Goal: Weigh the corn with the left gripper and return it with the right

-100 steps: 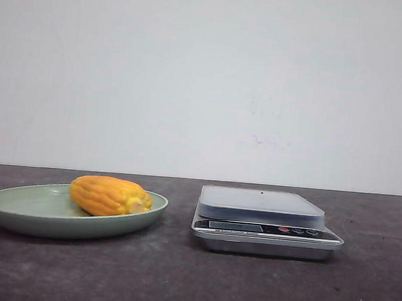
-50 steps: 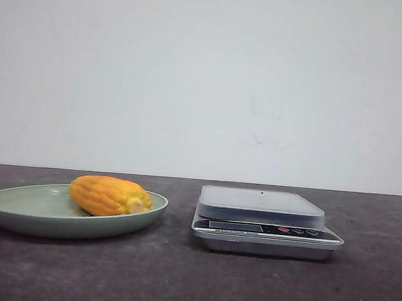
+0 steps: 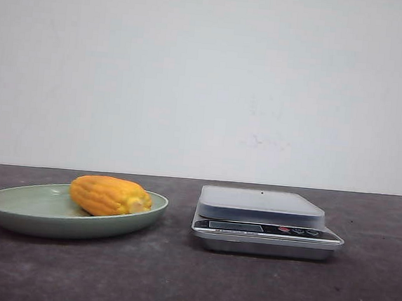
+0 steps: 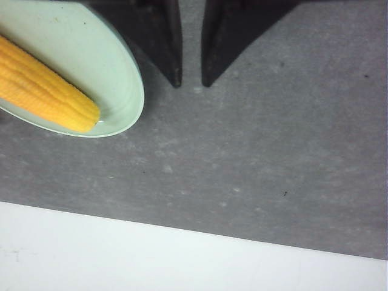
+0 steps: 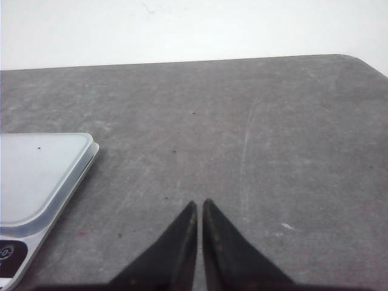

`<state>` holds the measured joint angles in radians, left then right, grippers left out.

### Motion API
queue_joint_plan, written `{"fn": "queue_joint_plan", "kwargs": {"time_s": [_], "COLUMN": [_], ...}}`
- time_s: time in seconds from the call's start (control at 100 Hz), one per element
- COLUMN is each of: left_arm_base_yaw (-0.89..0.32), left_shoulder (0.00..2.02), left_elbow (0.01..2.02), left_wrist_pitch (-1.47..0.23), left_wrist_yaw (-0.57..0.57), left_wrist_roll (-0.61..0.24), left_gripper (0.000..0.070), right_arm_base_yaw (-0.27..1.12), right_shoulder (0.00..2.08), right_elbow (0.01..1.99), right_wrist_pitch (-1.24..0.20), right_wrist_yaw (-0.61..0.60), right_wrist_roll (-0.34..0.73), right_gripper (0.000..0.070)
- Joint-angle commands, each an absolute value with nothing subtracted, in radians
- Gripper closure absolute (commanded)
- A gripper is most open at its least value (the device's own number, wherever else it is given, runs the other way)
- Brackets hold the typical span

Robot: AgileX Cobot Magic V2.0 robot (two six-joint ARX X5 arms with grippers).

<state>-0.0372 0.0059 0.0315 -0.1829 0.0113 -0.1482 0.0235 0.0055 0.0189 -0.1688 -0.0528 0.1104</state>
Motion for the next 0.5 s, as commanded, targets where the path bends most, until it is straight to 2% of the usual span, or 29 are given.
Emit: {"fn": "queue_joint_plan", "kwargs": {"time_s": [0.0,0.24,0.49], "left_arm_base_yaw": [-0.038,-0.038,-0.038], "left_shoulder": [0.004,0.005,0.03], "left_elbow": [0.016,0.015,0.081], "left_wrist_pitch": [-0.186,-0.183,-0.115], "left_wrist_yaw": [0.017,0.001,-0.039], "left_wrist_roll": [-0.142,-0.15,-0.322], "left_gripper": [0.0689,0.069,0.069], "right_arm_base_yaw": [0.025,0.025,0.025], "right_shoulder": [0.004,0.004,0.04], "right_elbow": [0.014,0.014,0.118], "right_wrist_pitch": [-0.165,-0.157,-0.212], "right_wrist_yaw": [-0.054,-0.064,-0.053], "right_wrist_roll": [0.133,0.149,0.279], "right_gripper": [0.0691,0.0693,0.0699]}}
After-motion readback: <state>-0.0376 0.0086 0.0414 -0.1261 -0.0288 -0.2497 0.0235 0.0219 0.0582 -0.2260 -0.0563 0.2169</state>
